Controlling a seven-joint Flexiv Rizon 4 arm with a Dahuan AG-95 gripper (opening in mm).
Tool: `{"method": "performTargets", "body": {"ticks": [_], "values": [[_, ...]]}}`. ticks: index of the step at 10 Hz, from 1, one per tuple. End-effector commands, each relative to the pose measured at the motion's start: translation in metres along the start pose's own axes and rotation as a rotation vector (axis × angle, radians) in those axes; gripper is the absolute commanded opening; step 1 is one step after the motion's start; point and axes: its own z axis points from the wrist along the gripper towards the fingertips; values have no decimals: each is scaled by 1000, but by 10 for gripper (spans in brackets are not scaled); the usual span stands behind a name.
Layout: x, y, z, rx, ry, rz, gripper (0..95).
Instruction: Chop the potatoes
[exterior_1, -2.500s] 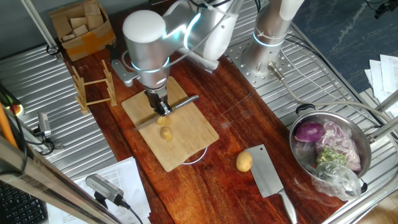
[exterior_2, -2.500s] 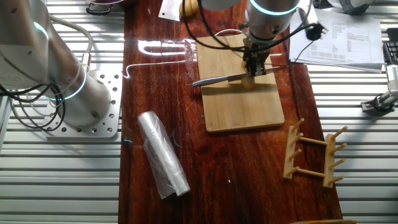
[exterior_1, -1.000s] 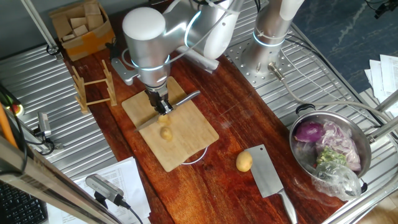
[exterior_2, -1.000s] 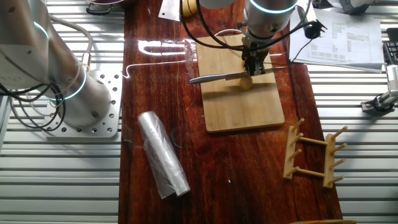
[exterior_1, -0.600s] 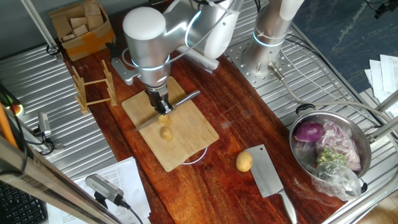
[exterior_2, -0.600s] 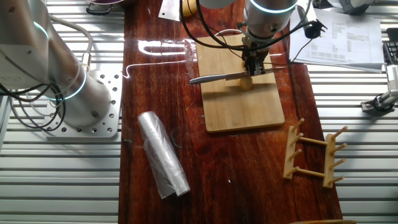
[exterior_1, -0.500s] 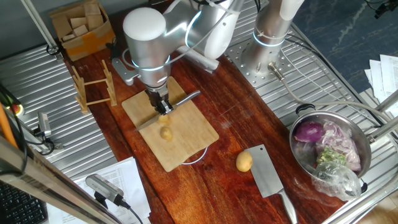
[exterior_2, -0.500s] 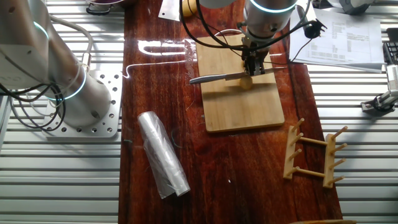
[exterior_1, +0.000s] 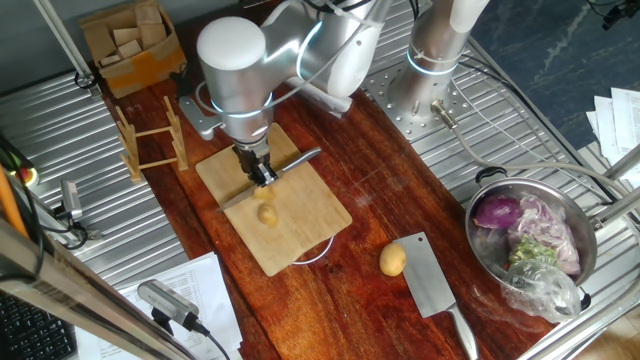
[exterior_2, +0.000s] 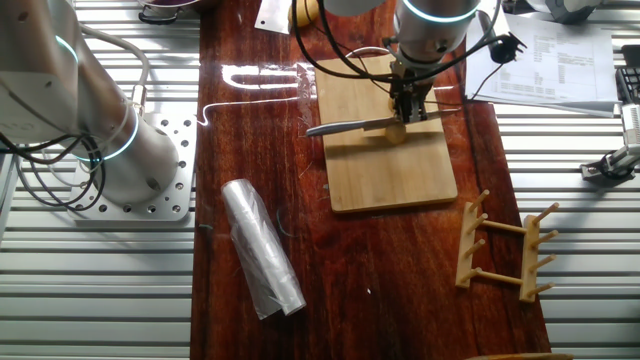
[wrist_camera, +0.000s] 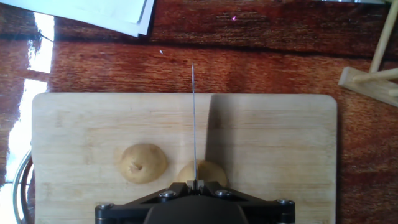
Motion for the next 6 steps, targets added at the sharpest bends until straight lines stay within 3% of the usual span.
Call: {"method": "performTargets", "body": {"ticks": [1,6], "values": [[0,0,0,1,-1,0,0],[0,0,-3,1,0,-3,0]]}}
